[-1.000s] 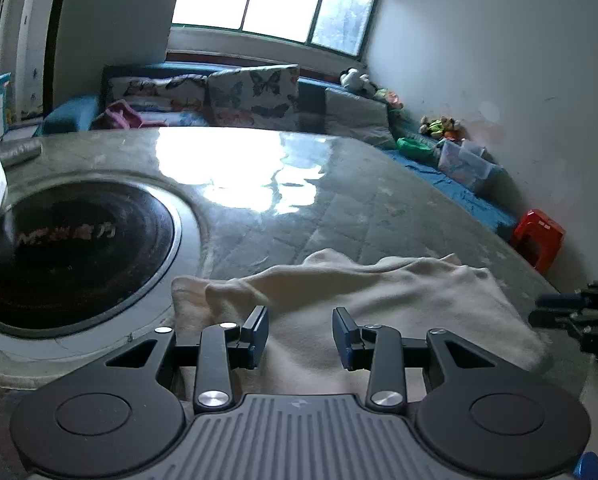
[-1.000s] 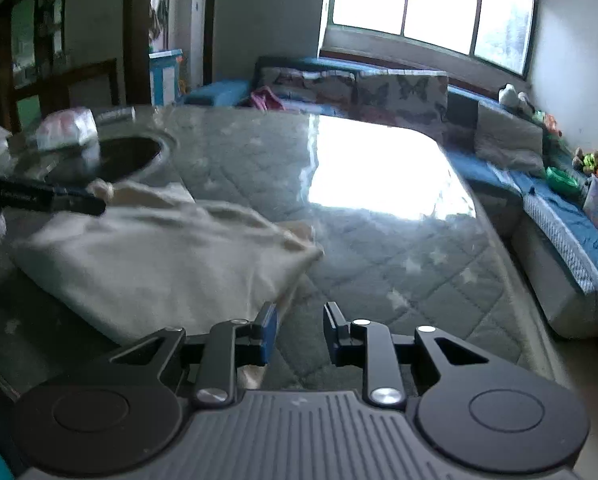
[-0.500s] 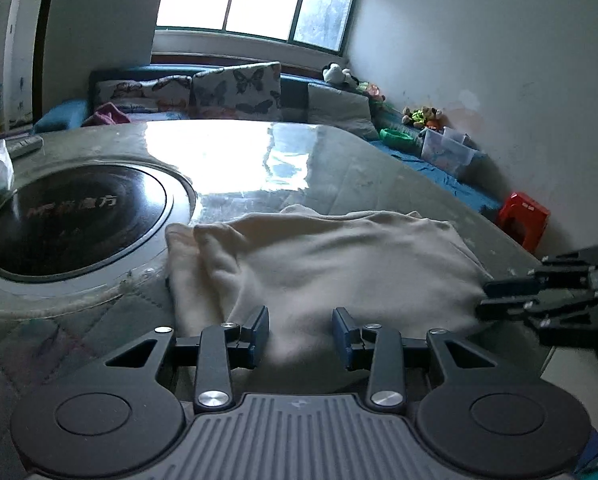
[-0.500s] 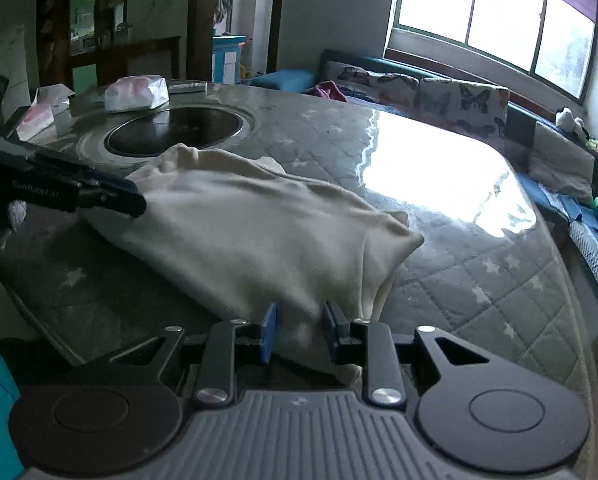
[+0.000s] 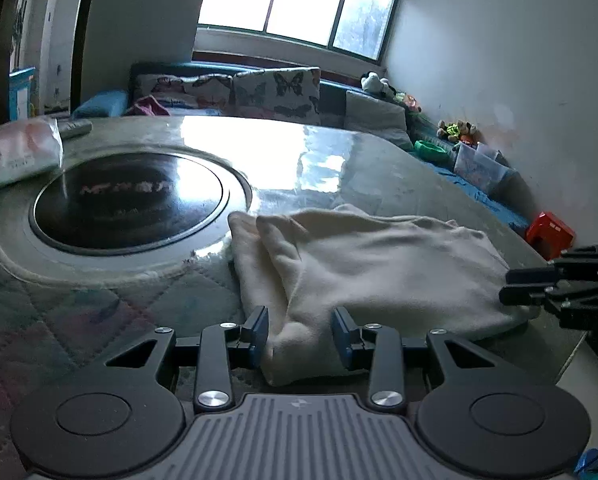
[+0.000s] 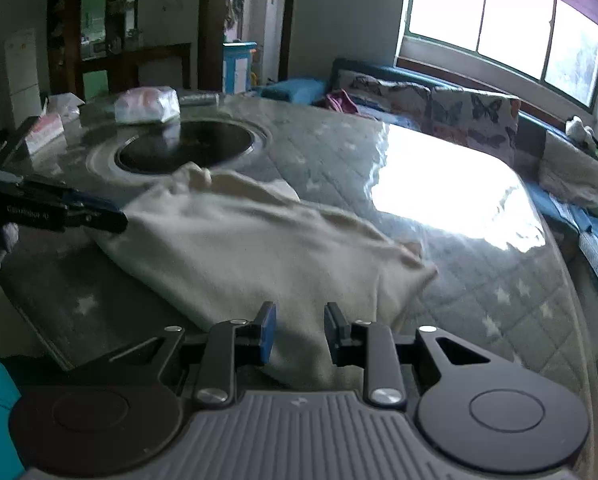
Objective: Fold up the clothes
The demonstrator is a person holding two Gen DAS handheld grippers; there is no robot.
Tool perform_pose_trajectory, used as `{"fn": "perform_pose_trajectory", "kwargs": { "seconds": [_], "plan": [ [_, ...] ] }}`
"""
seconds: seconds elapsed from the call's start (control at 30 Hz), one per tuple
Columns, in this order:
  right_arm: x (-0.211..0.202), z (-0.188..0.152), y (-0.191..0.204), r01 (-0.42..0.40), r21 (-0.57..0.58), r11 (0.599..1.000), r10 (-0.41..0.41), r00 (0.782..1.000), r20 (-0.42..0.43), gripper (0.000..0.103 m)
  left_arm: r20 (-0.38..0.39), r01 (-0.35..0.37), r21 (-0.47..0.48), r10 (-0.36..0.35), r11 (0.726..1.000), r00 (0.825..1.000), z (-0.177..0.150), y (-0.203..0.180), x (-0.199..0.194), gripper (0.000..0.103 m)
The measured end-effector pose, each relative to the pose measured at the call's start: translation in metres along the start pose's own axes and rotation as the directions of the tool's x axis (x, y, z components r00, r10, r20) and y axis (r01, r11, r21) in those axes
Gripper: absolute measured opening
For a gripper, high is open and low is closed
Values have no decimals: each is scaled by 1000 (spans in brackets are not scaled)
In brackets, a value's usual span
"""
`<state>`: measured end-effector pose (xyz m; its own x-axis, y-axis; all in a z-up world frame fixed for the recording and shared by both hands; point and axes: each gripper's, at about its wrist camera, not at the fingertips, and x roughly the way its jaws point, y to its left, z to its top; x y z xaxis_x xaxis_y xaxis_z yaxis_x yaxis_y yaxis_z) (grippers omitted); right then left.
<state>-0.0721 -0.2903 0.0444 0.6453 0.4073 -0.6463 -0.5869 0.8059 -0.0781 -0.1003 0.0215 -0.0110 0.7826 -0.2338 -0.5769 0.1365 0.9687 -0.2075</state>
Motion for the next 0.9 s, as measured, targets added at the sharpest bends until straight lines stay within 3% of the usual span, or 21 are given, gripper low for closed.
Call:
{"fn": "perform_pose_trajectory", "kwargs": {
  "seconds": [0.37,0.6,0.73,0.9],
  "plan": [
    [30,31,32,-118,-79,990,120,992,30,27,10,-34,-44,35,998,999,6,9,-6,40],
    [54,32,47,-139,-113,984,138,990,-21,27,-23,-59,-86,57,995,998,8,19,-2,48],
    [46,36,49,-135,-130,982,135,991,-12,33,-24,-65,-88,63,994,998,10,21,-2,54],
    [39,41,60,-158,-176,972,158,987,-15,34,-24,-74,-88,72,993,997,14,22,-1,61]
  ]
}}
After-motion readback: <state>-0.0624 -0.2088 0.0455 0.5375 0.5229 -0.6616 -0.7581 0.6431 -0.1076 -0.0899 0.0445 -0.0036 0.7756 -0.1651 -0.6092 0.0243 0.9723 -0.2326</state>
